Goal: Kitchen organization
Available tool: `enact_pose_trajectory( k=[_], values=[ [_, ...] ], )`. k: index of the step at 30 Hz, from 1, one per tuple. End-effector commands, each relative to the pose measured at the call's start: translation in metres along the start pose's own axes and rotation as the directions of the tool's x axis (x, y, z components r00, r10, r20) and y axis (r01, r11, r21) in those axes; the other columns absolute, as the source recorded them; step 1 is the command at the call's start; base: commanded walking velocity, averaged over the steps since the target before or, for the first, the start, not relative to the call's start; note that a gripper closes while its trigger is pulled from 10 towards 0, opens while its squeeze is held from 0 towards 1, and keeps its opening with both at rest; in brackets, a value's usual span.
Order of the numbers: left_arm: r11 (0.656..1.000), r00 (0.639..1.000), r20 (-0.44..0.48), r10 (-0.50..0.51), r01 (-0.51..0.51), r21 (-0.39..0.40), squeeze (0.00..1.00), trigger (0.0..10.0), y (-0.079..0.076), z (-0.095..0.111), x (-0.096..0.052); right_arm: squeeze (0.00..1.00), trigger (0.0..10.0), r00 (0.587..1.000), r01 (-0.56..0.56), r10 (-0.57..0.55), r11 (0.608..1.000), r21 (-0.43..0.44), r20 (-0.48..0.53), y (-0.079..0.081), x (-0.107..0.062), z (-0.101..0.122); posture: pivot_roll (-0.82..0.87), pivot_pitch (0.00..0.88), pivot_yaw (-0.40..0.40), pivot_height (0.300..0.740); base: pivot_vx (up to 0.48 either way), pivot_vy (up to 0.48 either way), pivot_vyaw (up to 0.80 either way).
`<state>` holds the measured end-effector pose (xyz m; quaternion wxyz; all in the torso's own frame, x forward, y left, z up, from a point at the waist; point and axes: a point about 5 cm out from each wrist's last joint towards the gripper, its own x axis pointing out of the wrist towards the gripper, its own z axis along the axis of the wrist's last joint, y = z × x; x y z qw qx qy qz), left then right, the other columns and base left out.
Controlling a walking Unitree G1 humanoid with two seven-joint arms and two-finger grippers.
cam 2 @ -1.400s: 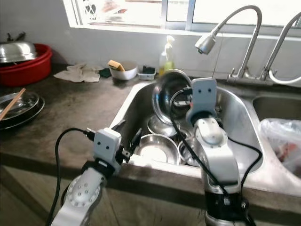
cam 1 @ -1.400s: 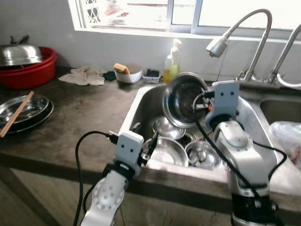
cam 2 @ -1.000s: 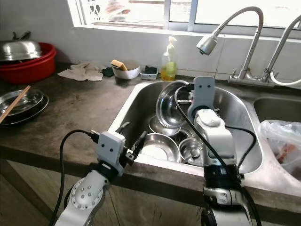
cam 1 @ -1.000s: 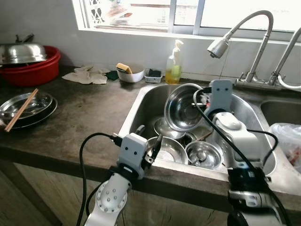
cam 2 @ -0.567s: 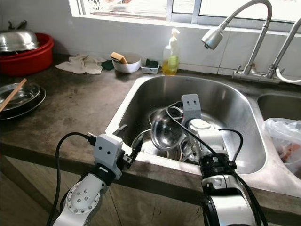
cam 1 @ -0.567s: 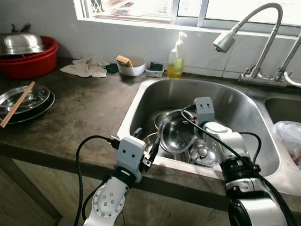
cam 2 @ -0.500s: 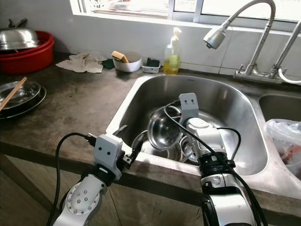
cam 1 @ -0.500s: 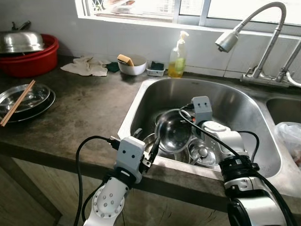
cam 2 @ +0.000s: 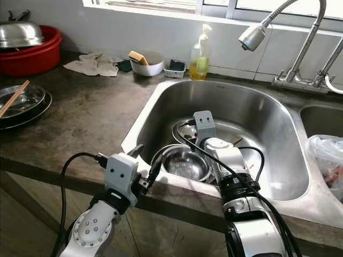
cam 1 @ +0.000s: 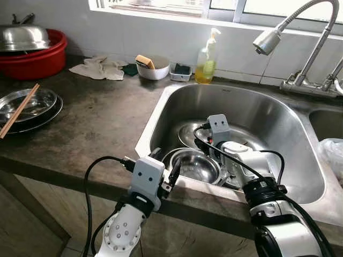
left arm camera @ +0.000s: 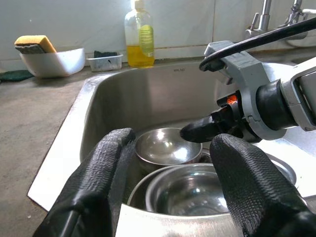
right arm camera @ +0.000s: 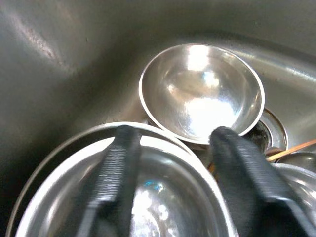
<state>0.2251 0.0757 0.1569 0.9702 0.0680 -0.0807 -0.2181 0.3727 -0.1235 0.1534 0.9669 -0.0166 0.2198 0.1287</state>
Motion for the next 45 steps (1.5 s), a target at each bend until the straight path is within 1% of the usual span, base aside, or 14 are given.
enact_pose_trajectory(
  k=[1,2,3,4,8,10,14,16,21,22,27,33,37,45],
  values=[
    [1.000,1.000,0.011,-0.005,0.005,0.003,0.00,10.0,-0.001,0.004,0.000,1.00,10.0,0.998,0.012,-0.012,1.000,0.013,0.059,-0.003,-0.004,0.007,0.06,0.089,-0.081,0.740,0.000,0.000,0.00],
    [1.000,1.000,0.012,-0.005,0.005,0.004,0.00,10.0,-0.001,0.004,0.001,1.00,10.0,0.997,0.019,-0.020,1.000,0.013,0.076,-0.003,-0.005,0.009,0.06,0.087,-0.081,0.740,0.000,0.000,0.00],
    [1.000,1.000,0.015,-0.005,0.005,0.004,0.00,10.0,0.000,0.004,0.002,0.16,10.0,0.988,0.034,-0.036,0.999,0.013,0.152,-0.003,-0.011,0.017,0.06,0.078,-0.074,0.740,0.000,0.000,0.00],
    [1.000,1.000,0.016,-0.005,0.005,0.005,0.00,10.0,0.000,0.003,0.002,0.00,10.0,0.981,0.040,-0.042,0.999,0.014,0.188,-0.003,-0.015,0.021,0.06,0.075,-0.072,0.740,0.000,0.000,0.00],
    [1.000,1.000,0.022,-0.006,0.006,0.007,0.00,10.0,0.000,0.004,0.004,0.00,10.0,0.966,0.059,-0.066,0.998,0.035,0.249,-0.004,-0.023,0.029,0.06,0.066,-0.076,0.740,0.000,0.000,0.00],
    [1.000,1.000,0.029,-0.006,0.005,0.008,0.00,10.0,0.000,0.005,0.007,0.00,10.0,0.939,0.079,-0.096,0.995,0.066,0.330,-0.006,-0.033,0.038,0.06,0.058,-0.073,0.740,0.000,0.000,0.00],
    [1.000,0.999,0.041,-0.002,0.002,0.011,0.00,10.0,0.002,0.005,0.011,0.00,10.0,0.873,0.132,-0.127,0.991,0.023,0.471,-0.008,-0.056,0.054,0.05,0.035,-0.071,0.740,0.000,0.000,0.00],
    [1.000,0.999,0.049,0.004,-0.005,0.011,0.00,10.0,0.002,0.006,0.012,0.00,10.0,0.818,0.139,-0.118,0.990,0.007,0.563,-0.006,-0.073,0.061,0.05,0.027,-0.073,0.740,0.000,0.000,0.00],
    [1.000,0.998,0.060,0.010,-0.011,0.016,0.00,10.0,0.004,0.008,0.015,0.00,10.0,0.771,0.165,-0.115,0.986,-0.022,0.626,-0.003,-0.090,0.060,0.04,0.006,-0.076,0.740,0.000,0.000,0.00],
    [1.000,0.995,0.095,0.011,-0.012,0.013,0.00,10.0,0.004,0.016,0.017,0.00,10.0,0.748,0.196,-0.137,0.980,-0.019,0.649,-0.003,-0.102,0.056,0.05,0.000,-0.076,0.740,0.000,0.000,0.00],
    [1.000,0.989,0.147,0.011,-0.012,0.003,0.00,10.0,0.004,0.029,0.020,0.00,10.0,0.694,0.235,-0.173,0.972,0.007,0.699,-0.002,-0.122,0.045,0.04,0.000,-0.071,0.740,0.000,0.000,0.00],
    [1.000,0.991,0.132,0.010,-0.010,0.001,0.00,10.0,0.005,0.023,0.016,0.00,10.0,0.702,0.262,-0.181,0.965,-0.014,0.689,-0.003,-0.135,0.020,0.03,0.000,-0.057,0.740,0.000,0.000,0.00],
    [1.000,0.994,0.110,0.003,-0.003,0.003,0.00,10.0,0.007,0.017,0.015,0.00,10.0,0.746,0.281,-0.214,0.960,-0.007,0.630,-0.001,-0.138,-0.007,0.02,0.000,-0.048,0.740,0.000,0.000,0.00],
    [1.000,0.997,0.076,0.009,-0.009,0.001,0.00,10.0,0.007,0.009,0.013,0.00,10.0,0.747,0.273,-0.254,0.960,0.065,0.615,0.005,-0.142,-0.018,0.01,0.000,-0.041,0.740,0.000,0.000,0.00]
  ],
)
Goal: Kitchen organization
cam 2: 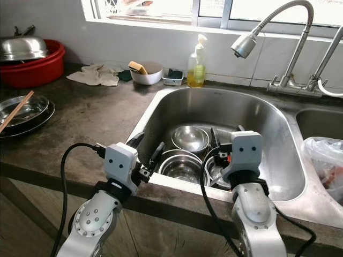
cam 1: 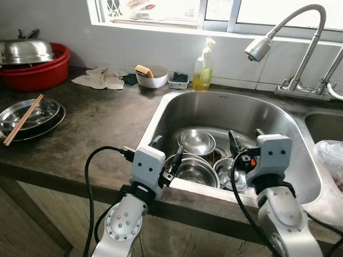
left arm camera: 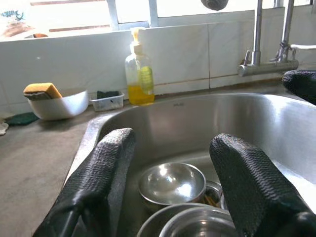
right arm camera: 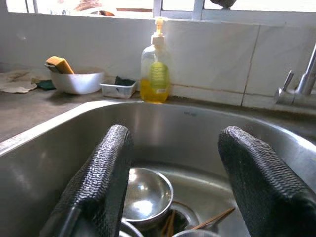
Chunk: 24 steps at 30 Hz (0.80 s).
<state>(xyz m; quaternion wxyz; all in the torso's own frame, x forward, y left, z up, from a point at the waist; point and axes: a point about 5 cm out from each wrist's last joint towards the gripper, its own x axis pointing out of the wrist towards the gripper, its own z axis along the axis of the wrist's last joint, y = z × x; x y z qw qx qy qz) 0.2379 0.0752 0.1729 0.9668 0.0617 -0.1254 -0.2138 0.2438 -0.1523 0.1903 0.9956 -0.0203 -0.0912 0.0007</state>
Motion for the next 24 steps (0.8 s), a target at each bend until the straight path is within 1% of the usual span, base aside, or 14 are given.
enact_pose_trajectory(
  k=[1,5,11,14,24],
  values=[
    [1.000,1.000,-0.022,-0.005,0.005,-0.011,0.00,10.0,-0.0011,-0.0067,-0.0031,0.00,10.0,0.999,0.018,-0.018,1.000,0.004,0.047,-0.0018,-0.0027,0.0081,0.01,0.000,-0.042,0.740,0.000,0.000,0.00],
    [1.000,0.999,-0.036,0.000,0.000,-0.014,0.00,10.0,-0.0004,-0.0104,-0.0066,0.00,10.0,0.999,0.014,-0.014,1.000,0.002,0.044,-0.0010,-0.0035,0.0066,0.01,0.000,-0.045,0.740,-0.207,0.000,0.00],
    [1.000,0.999,-0.039,0.008,-0.009,-0.010,0.00,10.0,0.0008,-0.0106,-0.0073,0.00,10.0,0.999,0.012,-0.012,1.000,0.006,0.042,-0.0001,-0.0025,0.0060,0.02,0.000,-0.049,0.740,-0.312,0.000,0.00],
    [1.000,0.999,-0.039,0.009,-0.010,-0.007,0.00,10.0,0.0006,-0.0111,-0.0084,0.00,10.0,0.999,-0.003,0.003,1.000,0.012,0.039,0.0032,-0.0015,0.0053,0.02,0.000,-0.050,0.740,-0.356,0.000,0.00],
    [1.000,0.999,-0.040,0.006,-0.007,-0.009,0.00,10.0,-0.0007,-0.0106,-0.0083,0.00,10.0,0.999,-0.010,0.010,1.000,0.018,0.031,0.0056,-0.0011,0.0040,0.02,0.000,-0.051,0.740,-0.386,0.000,0.00]
  ],
)
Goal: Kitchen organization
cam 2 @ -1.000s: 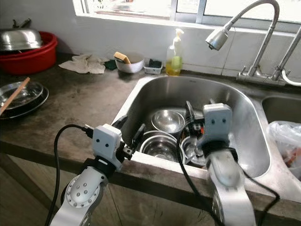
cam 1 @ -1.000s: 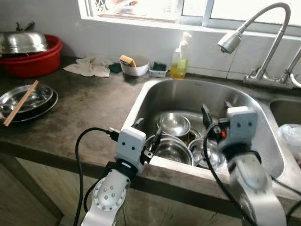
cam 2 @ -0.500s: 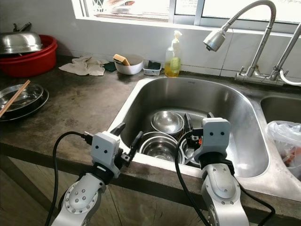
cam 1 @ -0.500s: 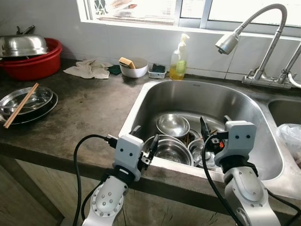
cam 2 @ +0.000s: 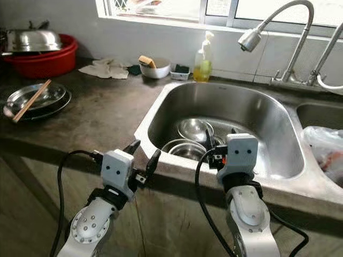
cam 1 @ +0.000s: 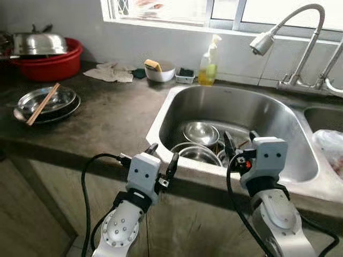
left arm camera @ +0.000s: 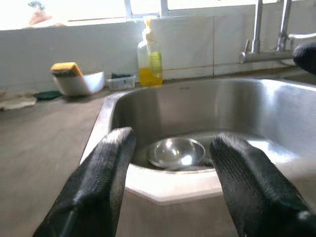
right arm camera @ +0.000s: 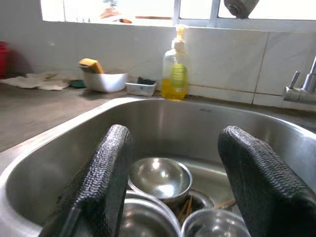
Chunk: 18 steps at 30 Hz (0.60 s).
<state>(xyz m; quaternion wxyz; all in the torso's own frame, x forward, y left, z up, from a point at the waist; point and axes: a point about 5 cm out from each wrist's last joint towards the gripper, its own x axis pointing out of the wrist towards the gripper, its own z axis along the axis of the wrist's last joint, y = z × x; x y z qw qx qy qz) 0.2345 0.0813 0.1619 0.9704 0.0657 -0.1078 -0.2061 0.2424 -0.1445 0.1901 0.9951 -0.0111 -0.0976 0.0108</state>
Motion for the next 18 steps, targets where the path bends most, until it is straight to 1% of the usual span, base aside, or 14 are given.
enact_pose_trajectory(
  k=[1,10,18],
  values=[
    [1.000,1.000,-0.003,-0.007,0.007,-0.011,0.00,10.0,-0.0030,-0.0006,-0.0005,0.00,10.0,1.000,0.009,-0.009,1.000,-0.002,0.017,-0.0021,0.0002,0.0036,0.02,0.000,-0.051,0.740,-0.382,0.000,0.00],
    [1.000,1.000,-0.004,-0.013,0.013,-0.010,0.00,10.0,-0.0040,-0.0009,0.0004,0.00,10.0,1.000,0.011,-0.011,1.000,-0.002,0.004,-0.0005,0.0011,0.0015,0.02,0.000,-0.050,0.740,-0.383,0.000,0.00],
    [1.000,1.000,-0.007,-0.011,0.011,-0.012,0.00,10.0,-0.0050,-0.0013,-0.0004,0.00,10.0,1.000,0.004,-0.004,1.000,-0.016,-0.030,0.0001,0.0006,-0.0044,0.02,0.000,-0.052,0.740,-0.381,0.000,0.00]
  ],
)
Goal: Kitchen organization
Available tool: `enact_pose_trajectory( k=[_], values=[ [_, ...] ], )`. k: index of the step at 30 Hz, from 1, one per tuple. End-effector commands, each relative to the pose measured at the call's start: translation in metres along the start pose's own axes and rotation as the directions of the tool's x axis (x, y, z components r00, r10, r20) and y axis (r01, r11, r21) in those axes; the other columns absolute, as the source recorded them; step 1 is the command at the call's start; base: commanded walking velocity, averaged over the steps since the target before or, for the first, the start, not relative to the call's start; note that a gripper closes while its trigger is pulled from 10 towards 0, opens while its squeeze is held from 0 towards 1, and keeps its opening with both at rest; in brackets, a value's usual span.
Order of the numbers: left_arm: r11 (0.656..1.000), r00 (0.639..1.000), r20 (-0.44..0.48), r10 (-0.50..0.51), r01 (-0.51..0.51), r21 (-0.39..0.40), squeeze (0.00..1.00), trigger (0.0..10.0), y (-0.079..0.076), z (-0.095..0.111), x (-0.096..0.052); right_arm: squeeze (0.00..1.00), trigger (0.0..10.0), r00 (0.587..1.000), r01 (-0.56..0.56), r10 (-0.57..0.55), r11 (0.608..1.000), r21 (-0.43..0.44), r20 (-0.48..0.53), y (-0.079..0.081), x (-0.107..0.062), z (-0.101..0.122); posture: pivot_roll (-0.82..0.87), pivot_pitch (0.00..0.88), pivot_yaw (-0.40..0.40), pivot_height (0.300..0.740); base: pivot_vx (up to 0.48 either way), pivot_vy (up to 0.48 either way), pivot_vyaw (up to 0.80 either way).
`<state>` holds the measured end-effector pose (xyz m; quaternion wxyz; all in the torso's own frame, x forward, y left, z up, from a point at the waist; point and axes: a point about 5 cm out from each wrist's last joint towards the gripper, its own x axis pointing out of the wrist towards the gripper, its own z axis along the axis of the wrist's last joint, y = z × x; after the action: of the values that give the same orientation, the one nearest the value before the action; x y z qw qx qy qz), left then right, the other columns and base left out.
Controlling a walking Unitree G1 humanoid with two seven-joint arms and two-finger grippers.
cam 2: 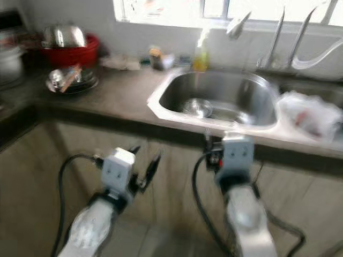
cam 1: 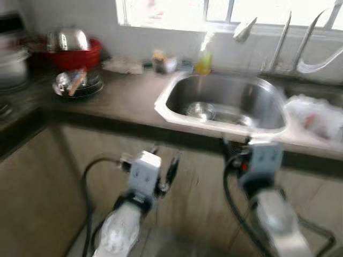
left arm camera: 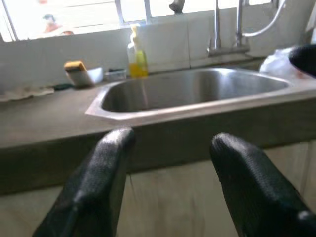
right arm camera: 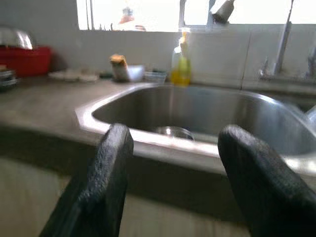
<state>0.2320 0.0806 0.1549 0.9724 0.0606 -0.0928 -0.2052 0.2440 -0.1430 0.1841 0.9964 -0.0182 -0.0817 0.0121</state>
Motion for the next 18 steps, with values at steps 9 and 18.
enact_pose_trajectory(
  k=[9,18],
  values=[
    [1.000,1.000,-0.007,-0.017,0.017,0.013,0.00,10.0,-0.003,-0.001,0.002,0.00,10.0,1.000,0.004,-0.004,1.000,-0.015,-0.012,0.000,0.000,-0.002,0.02,0.000,-0.051,0.740,-0.357,0.000,0.00],
    [0.997,0.994,-0.103,-0.025,0.018,-0.072,0.00,10.0,-0.005,-0.018,-0.011,0.00,10.0,0.996,-0.057,0.052,0.997,-0.059,-0.075,0.002,-0.008,-0.019,0.02,0.000,-0.051,0.740,0.000,0.000,0.00]
  ],
)
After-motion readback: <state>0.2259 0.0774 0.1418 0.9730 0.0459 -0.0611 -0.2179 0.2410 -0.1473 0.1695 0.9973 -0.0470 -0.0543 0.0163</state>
